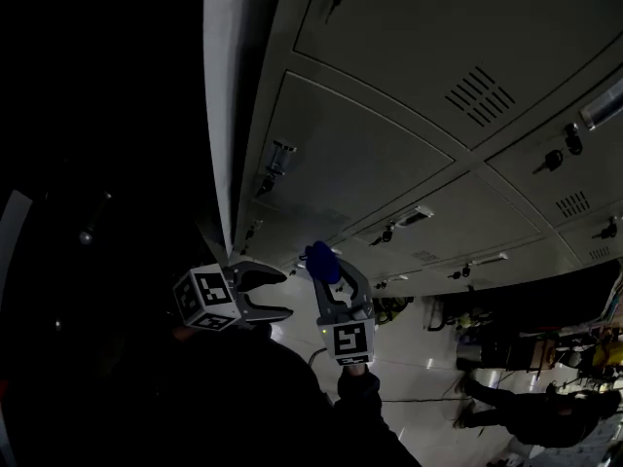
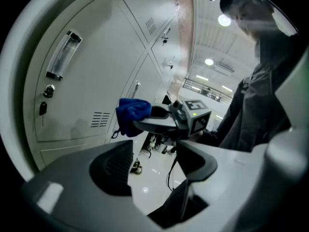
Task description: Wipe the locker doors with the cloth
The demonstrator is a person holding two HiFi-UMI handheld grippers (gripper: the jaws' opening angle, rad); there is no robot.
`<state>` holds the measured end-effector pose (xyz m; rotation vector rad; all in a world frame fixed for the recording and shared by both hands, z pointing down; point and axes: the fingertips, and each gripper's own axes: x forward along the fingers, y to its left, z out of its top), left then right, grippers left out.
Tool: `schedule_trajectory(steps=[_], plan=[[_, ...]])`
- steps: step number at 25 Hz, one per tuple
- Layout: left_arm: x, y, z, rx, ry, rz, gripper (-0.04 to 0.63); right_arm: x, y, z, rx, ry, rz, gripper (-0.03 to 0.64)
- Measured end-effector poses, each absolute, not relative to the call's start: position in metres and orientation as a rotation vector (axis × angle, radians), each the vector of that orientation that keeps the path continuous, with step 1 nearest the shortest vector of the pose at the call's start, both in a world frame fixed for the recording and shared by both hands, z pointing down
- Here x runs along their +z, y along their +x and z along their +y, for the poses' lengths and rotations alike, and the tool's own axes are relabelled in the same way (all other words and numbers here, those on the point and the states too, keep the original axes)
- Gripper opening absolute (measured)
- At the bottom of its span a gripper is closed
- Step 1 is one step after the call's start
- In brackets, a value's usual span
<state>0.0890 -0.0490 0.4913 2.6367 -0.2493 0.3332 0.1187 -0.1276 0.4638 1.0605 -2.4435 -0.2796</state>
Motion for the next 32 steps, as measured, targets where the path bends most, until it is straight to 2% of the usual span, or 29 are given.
schedule_trajectory(steps=[11,32], plan=[[0.492,0.100,-0.046,0.310,2.636,-0.243,0.262,0.451,0.126,-0.117,-0.180,1.073,-2.530,0.118],[0.488,0.101,-0.041,0.274,2.647,-0.287,0.262,0.431,0.116,-0.104,-0.227,1.053,-2.607,0.118]])
